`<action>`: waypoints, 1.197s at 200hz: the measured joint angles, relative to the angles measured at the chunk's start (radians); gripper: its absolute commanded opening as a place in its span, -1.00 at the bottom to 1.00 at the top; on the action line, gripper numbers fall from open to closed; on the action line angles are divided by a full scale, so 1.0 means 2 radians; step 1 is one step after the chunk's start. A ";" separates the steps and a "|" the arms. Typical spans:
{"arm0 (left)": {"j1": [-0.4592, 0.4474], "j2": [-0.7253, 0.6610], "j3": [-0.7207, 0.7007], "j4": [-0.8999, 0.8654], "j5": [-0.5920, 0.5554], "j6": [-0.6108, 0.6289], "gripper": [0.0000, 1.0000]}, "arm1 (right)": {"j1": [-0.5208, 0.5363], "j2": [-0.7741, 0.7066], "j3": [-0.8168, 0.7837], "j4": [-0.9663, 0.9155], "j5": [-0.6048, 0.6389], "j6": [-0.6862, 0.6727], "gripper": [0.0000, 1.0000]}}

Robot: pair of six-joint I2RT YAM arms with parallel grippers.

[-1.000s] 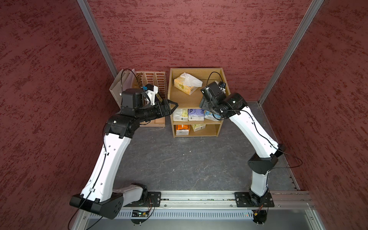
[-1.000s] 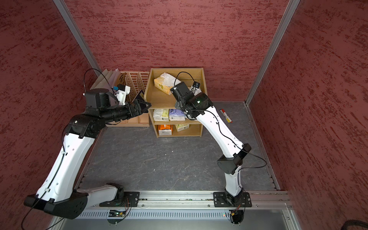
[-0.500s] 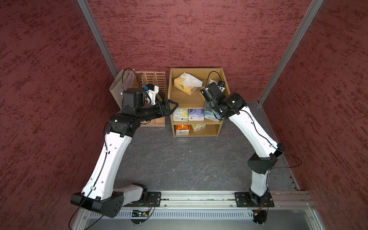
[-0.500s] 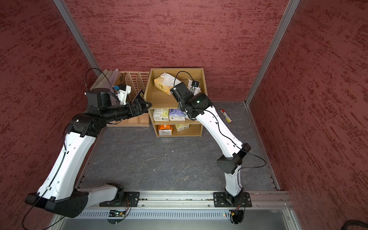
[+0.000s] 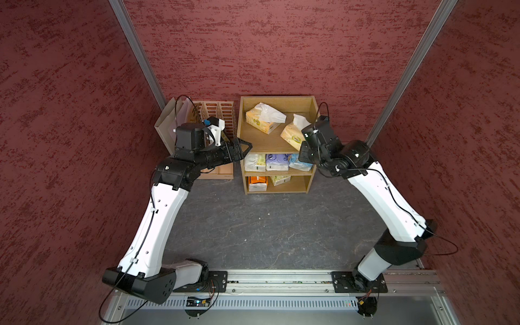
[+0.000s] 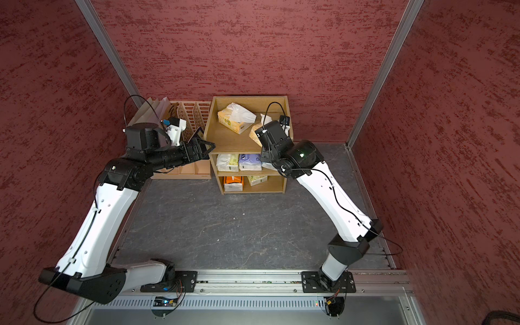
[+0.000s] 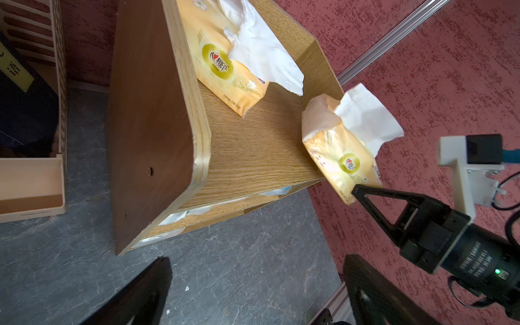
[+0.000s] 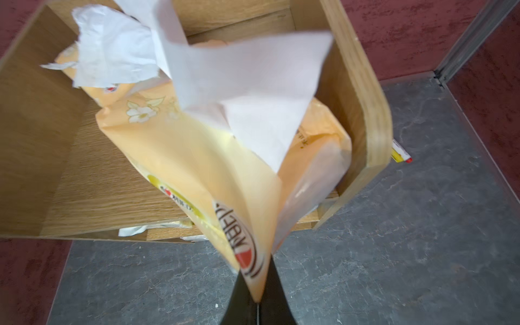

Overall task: Remove the tissue boxes from the shelf
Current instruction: Pick up a box of tissues from the shelf, then place the box of tissues at the center of the board.

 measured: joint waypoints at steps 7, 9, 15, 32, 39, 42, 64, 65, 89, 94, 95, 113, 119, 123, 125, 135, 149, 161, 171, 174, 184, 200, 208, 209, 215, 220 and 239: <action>0.000 0.000 0.000 0.000 -0.006 0.000 0.99 | 0.001 -0.015 -0.016 0.010 -0.009 -0.005 -1.00; 0.000 -0.001 0.000 0.000 -0.008 0.000 0.99 | 0.002 -0.020 -0.020 0.013 -0.012 -0.006 -1.00; 0.000 -0.001 0.000 0.001 -0.013 0.000 0.99 | 0.004 -0.031 -0.031 0.021 -0.019 -0.010 -1.00; 0.007 -0.006 0.000 0.002 -0.027 -0.003 0.99 | 0.011 -0.059 -0.057 0.036 -0.034 -0.020 -1.00; 0.012 -0.010 -0.001 0.004 -0.031 -0.005 0.99 | 0.016 -0.067 -0.066 0.040 -0.039 -0.024 -1.00; 0.015 -0.012 -0.001 0.004 -0.033 -0.006 0.99 | 0.019 -0.070 -0.070 0.041 -0.042 -0.026 -1.00; 0.042 -0.037 -0.014 0.013 -0.046 -0.021 0.99 | 0.049 -0.084 -0.097 0.050 -0.052 -0.037 -1.00; 0.043 -0.038 -0.015 0.013 -0.047 -0.022 0.99 | 0.051 -0.085 -0.099 0.051 -0.053 -0.037 -1.00; 0.064 -0.068 -0.031 0.017 -0.063 -0.032 0.99 | 0.087 -0.098 -0.137 0.055 -0.061 -0.041 -1.00; 0.067 -0.072 -0.032 0.018 -0.066 -0.034 0.99 | 0.093 -0.100 -0.146 0.056 -0.062 -0.041 -1.00; 0.067 -0.073 -0.032 0.018 -0.066 -0.034 0.99 | 0.094 -0.100 -0.147 0.056 -0.062 -0.041 -1.00; 0.077 -0.084 -0.033 0.018 -0.075 -0.039 0.99 | 0.116 -0.109 -0.183 0.069 -0.067 -0.039 -1.00; 0.081 -0.086 -0.034 0.018 -0.076 -0.042 0.99 | 0.123 -0.112 -0.197 0.076 -0.069 -0.037 -1.00; 0.084 -0.087 -0.035 0.018 -0.078 -0.044 0.99 | 0.127 -0.114 -0.206 0.082 -0.070 -0.035 -1.00; 0.085 -0.087 -0.035 0.018 -0.078 -0.045 0.99 | 0.130 -0.115 -0.211 0.086 -0.070 -0.033 -1.00; 0.091 -0.089 -0.038 0.018 -0.081 -0.050 0.99 | 0.141 -0.118 -0.237 0.103 -0.073 -0.029 -1.00; 0.098 -0.088 -0.043 0.015 -0.086 -0.059 0.99 | 0.157 -0.119 -0.277 0.131 -0.082 -0.021 -1.00; 0.101 -0.088 -0.049 0.012 -0.090 -0.066 0.99 | 0.170 -0.109 -0.305 0.153 -0.091 -0.016 -1.00; 0.101 -0.088 -0.051 0.008 -0.093 -0.070 0.99 | 0.178 -0.095 -0.320 0.169 -0.096 -0.012 -1.00; 0.102 -0.088 -0.051 0.007 -0.093 -0.071 0.99 | 0.181 -0.089 -0.323 0.174 -0.097 -0.011 -1.00; 0.101 -0.089 -0.051 0.005 -0.096 -0.073 0.99 | 0.188 -0.070 -0.330 0.191 -0.103 -0.010 -1.00; 0.102 -0.094 -0.053 0.005 -0.101 -0.078 0.99 | 0.195 -0.036 -0.331 0.219 -0.115 -0.010 -1.00; 0.102 -0.098 -0.056 0.004 -0.102 -0.081 0.99 | 0.197 -0.021 -0.331 0.234 -0.123 -0.012 -1.00; 0.102 -0.098 -0.056 0.004 -0.102 -0.082 0.99 | 0.197 -0.018 -0.331 0.237 -0.124 -0.013 -1.00; 0.102 -0.101 -0.058 0.004 -0.103 -0.084 0.99 | 0.199 -0.007 -0.331 0.248 -0.131 -0.016 -1.00; 0.102 -0.103 -0.058 0.003 -0.103 -0.088 0.99 | 0.200 0.002 -0.331 0.257 -0.137 -0.019 -1.00; 0.101 -0.104 -0.058 -0.004 -0.096 -0.095 0.99 | 0.202 0.034 -0.331 0.286 -0.161 -0.028 -1.00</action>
